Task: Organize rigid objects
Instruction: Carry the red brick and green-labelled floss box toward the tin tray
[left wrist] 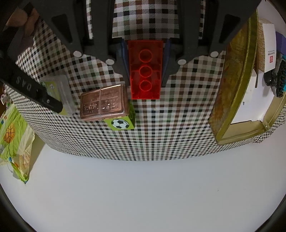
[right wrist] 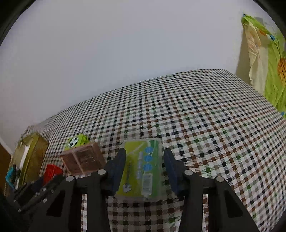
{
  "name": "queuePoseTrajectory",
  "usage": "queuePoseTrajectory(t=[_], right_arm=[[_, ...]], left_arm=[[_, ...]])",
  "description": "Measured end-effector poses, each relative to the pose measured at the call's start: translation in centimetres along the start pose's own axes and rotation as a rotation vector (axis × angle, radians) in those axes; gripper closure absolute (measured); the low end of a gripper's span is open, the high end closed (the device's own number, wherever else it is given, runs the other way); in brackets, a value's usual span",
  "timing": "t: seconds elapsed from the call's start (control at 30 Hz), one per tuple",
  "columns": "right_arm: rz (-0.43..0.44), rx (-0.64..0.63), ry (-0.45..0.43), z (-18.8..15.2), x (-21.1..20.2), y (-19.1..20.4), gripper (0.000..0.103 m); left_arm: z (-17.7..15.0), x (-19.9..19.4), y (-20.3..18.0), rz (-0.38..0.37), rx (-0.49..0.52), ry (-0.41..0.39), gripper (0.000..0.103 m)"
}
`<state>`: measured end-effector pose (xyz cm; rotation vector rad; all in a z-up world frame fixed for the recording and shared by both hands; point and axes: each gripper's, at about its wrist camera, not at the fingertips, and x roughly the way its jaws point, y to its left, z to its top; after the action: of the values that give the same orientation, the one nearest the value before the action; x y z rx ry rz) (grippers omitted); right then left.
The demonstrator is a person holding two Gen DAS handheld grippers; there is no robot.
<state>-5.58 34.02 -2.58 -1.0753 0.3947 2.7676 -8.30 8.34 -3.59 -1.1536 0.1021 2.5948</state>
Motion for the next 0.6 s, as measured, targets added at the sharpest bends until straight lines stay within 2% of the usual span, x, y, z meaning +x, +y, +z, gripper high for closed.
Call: queuePoseTrajectory(t=[0.03, 0.1, 0.17, 0.27, 0.37, 0.43, 0.6], right_arm=[[-0.014, -0.019, -0.001, -0.3, -0.2, 0.5, 0.054], [-0.034, -0.043, 0.007, -0.5, -0.4, 1.1, 0.042], [-0.055, -0.059, 0.044, -0.8, 0.4, 1.5, 0.034], [-0.065, -0.052, 0.085, -0.7, 1.1, 1.3, 0.034], [-0.060, -0.035, 0.090, -0.6, 1.3, 0.7, 0.046], [-0.062, -0.035, 0.083, -0.6, 1.0, 0.3, 0.046], [-0.036, -0.002, -0.055, -0.8, -2.5, -0.3, 0.047]], left_arm=[[0.0, 0.0, 0.0, 0.000, 0.000, 0.000, 0.073], [0.0, 0.0, 0.0, 0.000, 0.002, -0.001, 0.073], [0.0, 0.0, 0.0, -0.001, 0.002, -0.002, 0.073], [-0.1, -0.1, 0.0, -0.003, -0.001, 0.001, 0.073], [-0.1, -0.1, 0.1, -0.004, 0.001, 0.002, 0.073], [-0.1, -0.2, 0.0, -0.004, 0.002, 0.000, 0.073], [-0.1, -0.8, -0.2, -0.005, 0.006, -0.027, 0.073]])
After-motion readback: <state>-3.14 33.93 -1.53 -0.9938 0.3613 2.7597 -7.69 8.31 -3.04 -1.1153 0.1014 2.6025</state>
